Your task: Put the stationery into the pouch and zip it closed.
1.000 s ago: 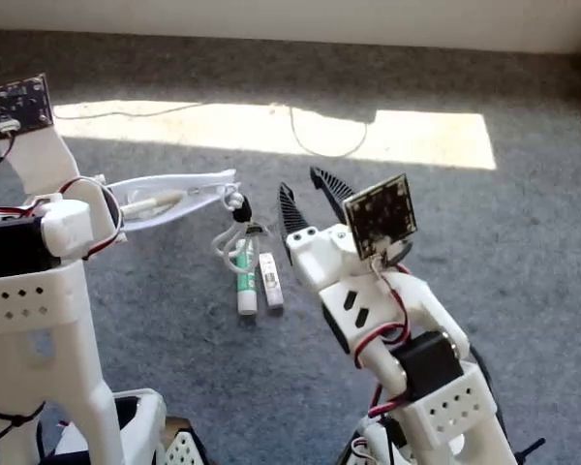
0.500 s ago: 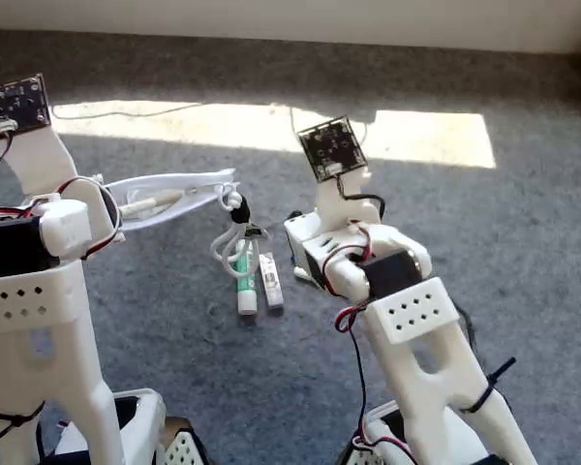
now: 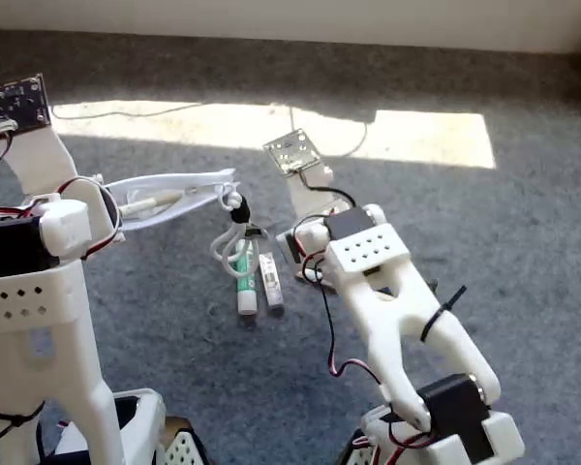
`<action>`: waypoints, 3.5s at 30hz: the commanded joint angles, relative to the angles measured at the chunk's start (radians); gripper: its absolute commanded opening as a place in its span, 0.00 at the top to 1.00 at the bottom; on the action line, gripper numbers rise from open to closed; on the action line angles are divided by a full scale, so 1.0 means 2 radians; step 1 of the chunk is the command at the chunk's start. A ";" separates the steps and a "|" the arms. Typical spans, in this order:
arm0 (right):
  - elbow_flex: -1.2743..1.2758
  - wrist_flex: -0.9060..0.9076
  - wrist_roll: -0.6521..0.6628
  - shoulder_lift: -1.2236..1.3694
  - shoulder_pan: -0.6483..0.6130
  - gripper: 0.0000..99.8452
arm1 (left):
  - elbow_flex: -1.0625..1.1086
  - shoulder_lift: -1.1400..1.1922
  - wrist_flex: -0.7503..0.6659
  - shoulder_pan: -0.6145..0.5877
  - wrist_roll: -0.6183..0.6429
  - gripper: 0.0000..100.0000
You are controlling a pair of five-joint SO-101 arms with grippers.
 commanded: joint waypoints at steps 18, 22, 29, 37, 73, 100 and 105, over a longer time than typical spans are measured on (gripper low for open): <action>-0.126 -0.007 0.036 0.172 -0.016 0.86 | 0.002 0.005 -0.010 -0.008 0.002 0.99; -0.125 -0.007 0.057 0.173 -0.013 0.86 | 0.003 0.005 -0.010 -0.008 0.002 0.99; -0.124 -0.010 0.058 0.175 -0.003 0.86 | 0.003 0.005 -0.010 -0.008 0.002 0.99; -0.147 -0.010 0.058 0.237 -0.002 0.86 | 0.003 0.005 -0.010 -0.008 0.002 0.99; -0.161 -0.008 0.131 0.245 0.112 1.00 | 0.003 0.005 -0.010 -0.007 0.002 0.99; -0.190 -0.006 0.130 0.124 0.129 0.99 | 0.004 0.005 -0.010 -0.007 0.002 0.99; -0.190 -0.006 0.081 0.084 0.129 0.99 | 0.004 0.005 -0.010 -0.007 0.002 0.99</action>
